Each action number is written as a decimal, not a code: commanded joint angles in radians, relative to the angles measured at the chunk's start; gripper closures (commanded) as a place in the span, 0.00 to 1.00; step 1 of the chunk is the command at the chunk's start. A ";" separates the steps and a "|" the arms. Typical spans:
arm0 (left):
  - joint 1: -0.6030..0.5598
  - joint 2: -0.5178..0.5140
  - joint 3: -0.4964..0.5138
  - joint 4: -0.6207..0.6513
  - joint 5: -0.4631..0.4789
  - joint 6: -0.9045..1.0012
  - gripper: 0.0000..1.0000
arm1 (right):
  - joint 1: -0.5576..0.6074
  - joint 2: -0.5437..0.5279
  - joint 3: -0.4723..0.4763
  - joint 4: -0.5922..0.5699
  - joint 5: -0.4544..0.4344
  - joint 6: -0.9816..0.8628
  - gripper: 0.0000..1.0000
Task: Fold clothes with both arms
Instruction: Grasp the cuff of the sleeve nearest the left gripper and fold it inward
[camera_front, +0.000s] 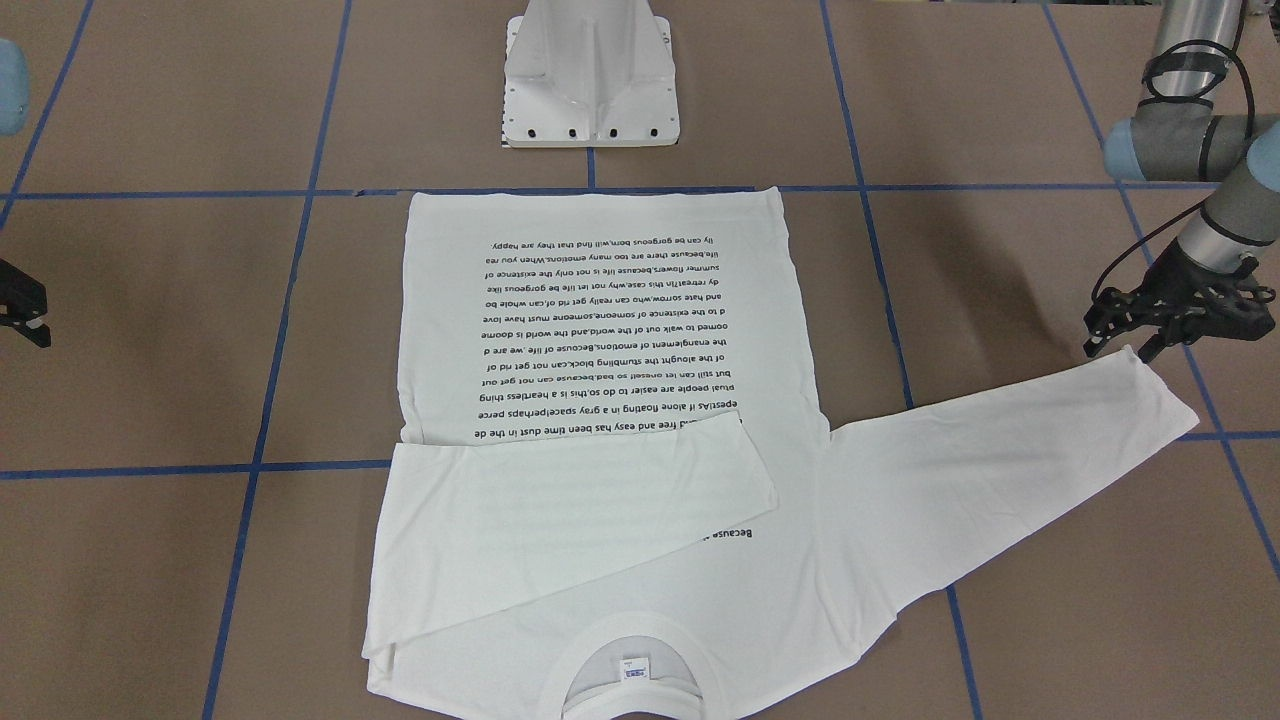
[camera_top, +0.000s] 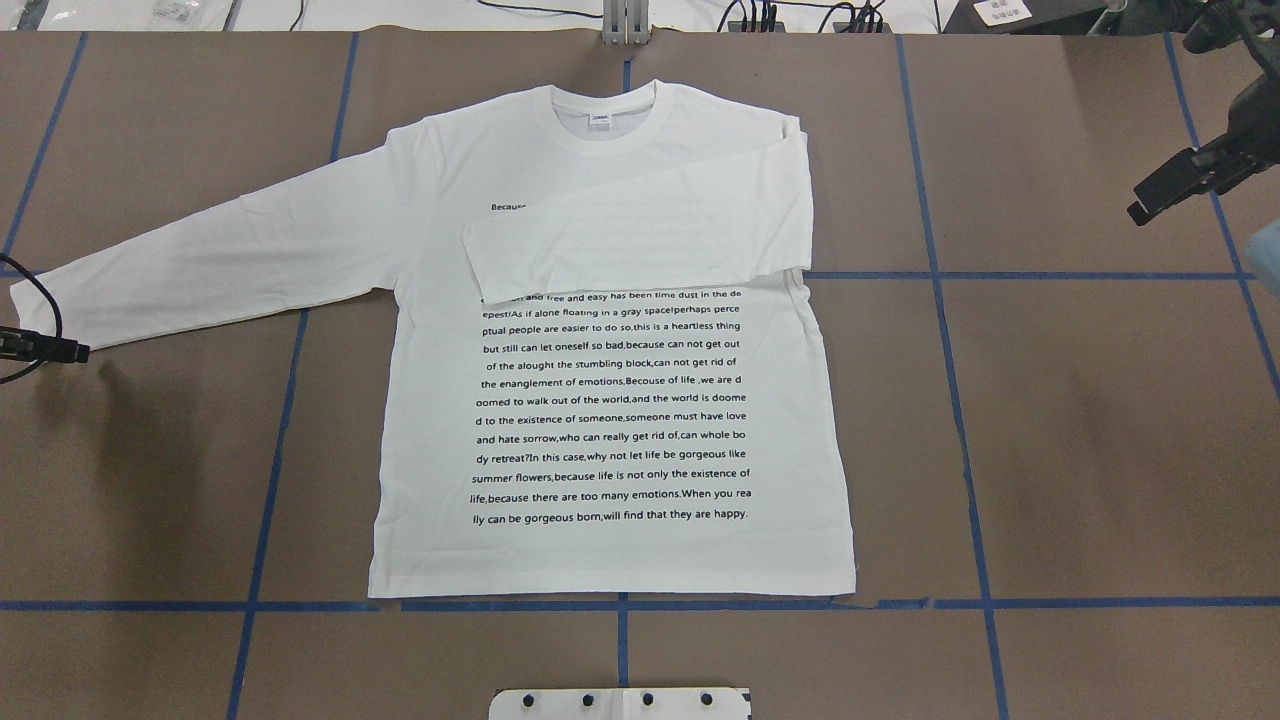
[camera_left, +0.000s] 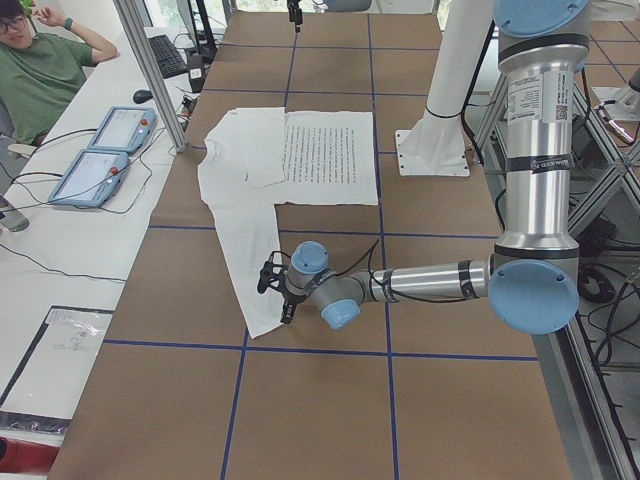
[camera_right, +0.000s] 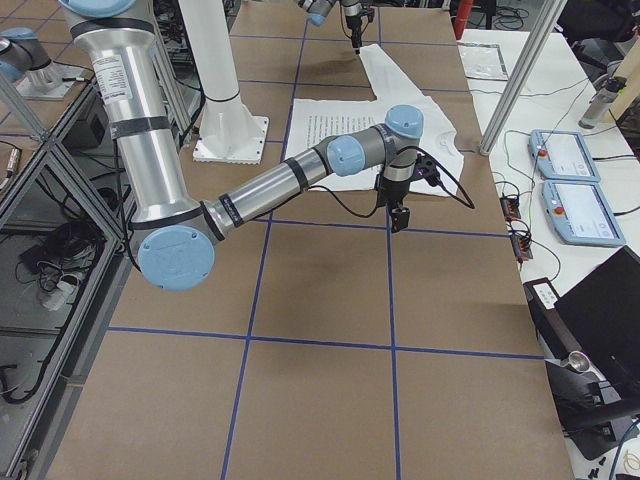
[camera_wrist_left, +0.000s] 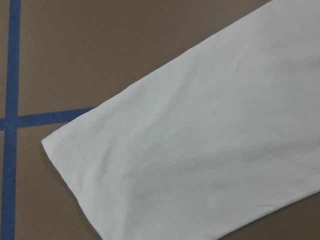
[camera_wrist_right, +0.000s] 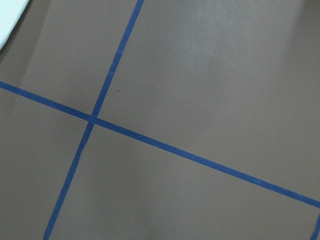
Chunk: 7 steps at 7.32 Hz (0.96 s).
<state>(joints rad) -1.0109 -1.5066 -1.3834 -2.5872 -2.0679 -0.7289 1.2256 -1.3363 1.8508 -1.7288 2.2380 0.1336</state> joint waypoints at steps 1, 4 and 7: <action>0.014 0.006 0.004 0.001 0.000 0.002 0.20 | 0.000 -0.001 0.001 0.000 0.002 0.001 0.00; 0.014 0.011 0.006 0.002 0.014 0.005 0.53 | 0.000 0.000 0.001 0.000 0.002 0.003 0.00; 0.011 0.011 -0.006 0.002 0.012 0.008 1.00 | 0.000 0.005 0.001 0.000 0.003 0.004 0.00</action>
<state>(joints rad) -0.9983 -1.4957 -1.3820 -2.5846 -2.0558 -0.7217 1.2256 -1.3335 1.8515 -1.7288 2.2400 0.1368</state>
